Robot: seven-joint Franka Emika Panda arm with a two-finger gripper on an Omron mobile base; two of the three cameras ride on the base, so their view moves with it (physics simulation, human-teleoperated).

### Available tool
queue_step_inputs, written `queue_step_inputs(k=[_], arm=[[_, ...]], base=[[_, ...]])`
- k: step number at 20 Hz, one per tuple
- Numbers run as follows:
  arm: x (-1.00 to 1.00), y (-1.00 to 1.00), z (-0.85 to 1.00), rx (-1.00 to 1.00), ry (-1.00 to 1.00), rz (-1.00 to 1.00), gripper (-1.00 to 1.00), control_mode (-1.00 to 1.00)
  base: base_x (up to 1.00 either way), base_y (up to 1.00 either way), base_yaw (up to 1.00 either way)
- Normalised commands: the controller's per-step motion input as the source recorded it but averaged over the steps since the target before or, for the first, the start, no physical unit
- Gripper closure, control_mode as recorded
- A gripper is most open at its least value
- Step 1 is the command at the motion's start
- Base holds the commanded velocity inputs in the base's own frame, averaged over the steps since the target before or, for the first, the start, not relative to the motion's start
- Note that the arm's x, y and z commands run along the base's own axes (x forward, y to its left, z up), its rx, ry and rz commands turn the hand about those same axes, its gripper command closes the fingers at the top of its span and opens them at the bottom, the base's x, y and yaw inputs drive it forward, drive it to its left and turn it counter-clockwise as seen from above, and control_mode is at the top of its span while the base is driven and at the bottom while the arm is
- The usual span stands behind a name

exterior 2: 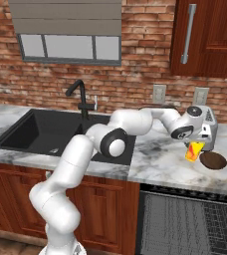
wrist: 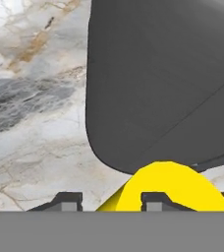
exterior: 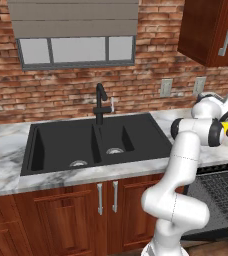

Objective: Pick up the cup and bowl from the counter, place them in the dishwasher, and close the dishwasher door.

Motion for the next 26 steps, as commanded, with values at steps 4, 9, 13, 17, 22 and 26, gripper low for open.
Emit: queue_step_inputs(k=[4, 9, 13, 17, 22, 26], arm=[[-0.01, 0.07, -0.03, 0.00, 0.00, 0.00, 1.00, -1.00], [-0.07, 0.18, 0.00, 0.00, -0.02, 0.00, 1.00, -1.00], [-0.09, 0.22, 0.00, 0.00, -0.03, 0.00, 1.00, -1.00], [-0.23, 0.23, 0.00, 0.00, -0.08, 0.00, 1.00, -1.00], [-0.55, 0.19, 0.03, 0.00, -0.13, 0.00, 1.00, -1.00], [-0.81, 0.16, 0.03, 0.00, -0.18, 0.00, 1.00, -1.00]], base=[[0.00, 0.00, 0.00], [0.00, 0.00, 0.00], [0.00, 0.00, 0.00], [0.00, 0.00, 0.00], [0.00, 0.00, 0.00], [0.00, 0.00, 0.00]])
